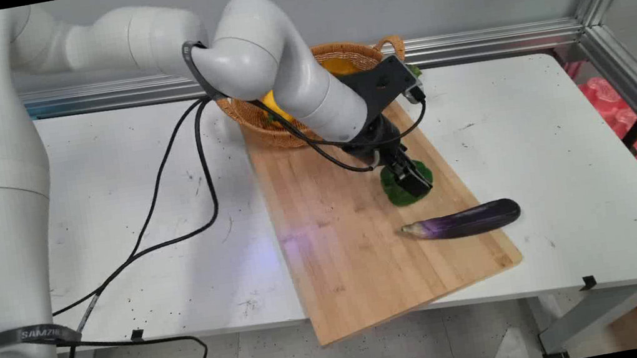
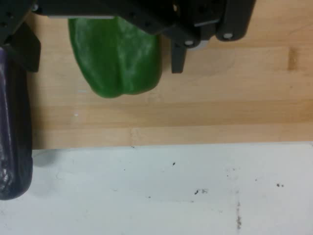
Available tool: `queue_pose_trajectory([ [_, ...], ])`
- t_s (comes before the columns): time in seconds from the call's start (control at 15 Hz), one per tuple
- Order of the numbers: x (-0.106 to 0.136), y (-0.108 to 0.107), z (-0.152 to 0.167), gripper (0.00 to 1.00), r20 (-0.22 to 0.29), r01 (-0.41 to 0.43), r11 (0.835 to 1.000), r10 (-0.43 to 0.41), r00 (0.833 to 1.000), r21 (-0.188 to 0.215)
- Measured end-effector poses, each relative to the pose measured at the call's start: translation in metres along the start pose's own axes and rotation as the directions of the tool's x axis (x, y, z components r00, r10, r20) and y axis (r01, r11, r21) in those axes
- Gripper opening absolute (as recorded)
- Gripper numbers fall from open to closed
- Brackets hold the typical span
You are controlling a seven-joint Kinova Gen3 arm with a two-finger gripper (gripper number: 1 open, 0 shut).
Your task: Pick up the cucumber from the vegetable basket
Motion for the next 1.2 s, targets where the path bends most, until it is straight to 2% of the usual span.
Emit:
queue_pose_trajectory([
  [0.4,0.006,0.003,-0.007,1.0,-0.012,0.021,1.0,-0.021,1.0,-0.018],
  [0.67,0.019,0.001,-0.025,1.0,-0.016,0.037,0.998,-0.038,0.999,-0.05],
  [0.93,0.031,-0.014,-0.056,1.0,0.0,0.019,0.996,-0.019,1.0,-0.083],
  [1.2,0.025,-0.04,-0.087,1.0,0.05,-0.016,0.995,0.021,0.999,-0.095],
])
